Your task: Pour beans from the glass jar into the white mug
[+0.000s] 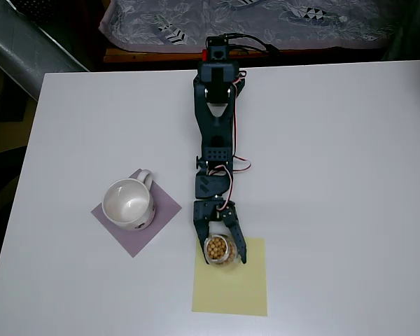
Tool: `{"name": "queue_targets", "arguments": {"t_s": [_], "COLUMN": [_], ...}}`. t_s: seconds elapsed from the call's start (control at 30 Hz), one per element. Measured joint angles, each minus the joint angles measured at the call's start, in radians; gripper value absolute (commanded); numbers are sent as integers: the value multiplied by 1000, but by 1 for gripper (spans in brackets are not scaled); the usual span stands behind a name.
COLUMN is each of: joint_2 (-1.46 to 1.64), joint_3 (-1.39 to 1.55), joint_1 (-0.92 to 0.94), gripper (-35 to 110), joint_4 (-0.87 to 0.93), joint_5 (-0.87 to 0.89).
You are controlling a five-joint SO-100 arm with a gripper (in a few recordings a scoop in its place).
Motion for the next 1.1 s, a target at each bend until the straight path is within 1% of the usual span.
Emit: {"name": "queue_targets", "arguments": {"t_s": [0.17, 0.43, 0.63, 0.8, 0.93, 1.1], "joint_2": [164, 411, 546, 626, 689, 761], "joint_3": [118, 325, 483, 531, 557, 583], "joint_1": [9, 86, 164, 218, 219, 222], "gripper": [14, 10, 9, 6, 3, 7], "joint_4": [21, 87, 89, 101, 158, 215], "joint_5": [103, 308, 408, 480, 565, 680]}}
